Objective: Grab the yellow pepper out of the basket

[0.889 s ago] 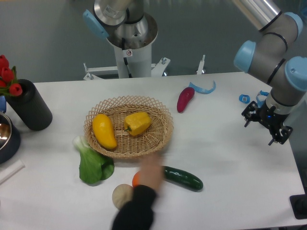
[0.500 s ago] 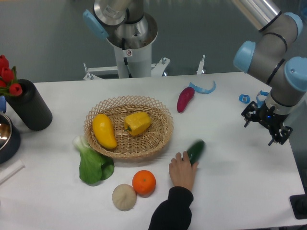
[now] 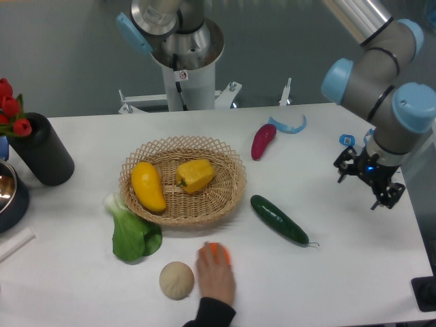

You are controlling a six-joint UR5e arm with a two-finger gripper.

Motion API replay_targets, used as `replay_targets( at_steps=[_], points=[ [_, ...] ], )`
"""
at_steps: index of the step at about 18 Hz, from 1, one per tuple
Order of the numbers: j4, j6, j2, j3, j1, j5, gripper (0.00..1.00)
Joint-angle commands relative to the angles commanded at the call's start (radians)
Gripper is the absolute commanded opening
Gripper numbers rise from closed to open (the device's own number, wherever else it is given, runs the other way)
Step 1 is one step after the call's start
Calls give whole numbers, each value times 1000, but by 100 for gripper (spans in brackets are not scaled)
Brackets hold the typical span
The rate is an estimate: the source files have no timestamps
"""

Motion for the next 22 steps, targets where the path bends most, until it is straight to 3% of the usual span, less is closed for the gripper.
replay_targets(
  at_steps=[9, 12, 17, 22],
  points=[
    [-3, -8, 86, -107, -8, -9, 100],
    [-2, -9, 129, -172, -40, -17, 100],
    [12, -11, 176, -239, -8, -132, 100],
    [2, -102, 248, -291, -50, -167, 100]
  ],
)
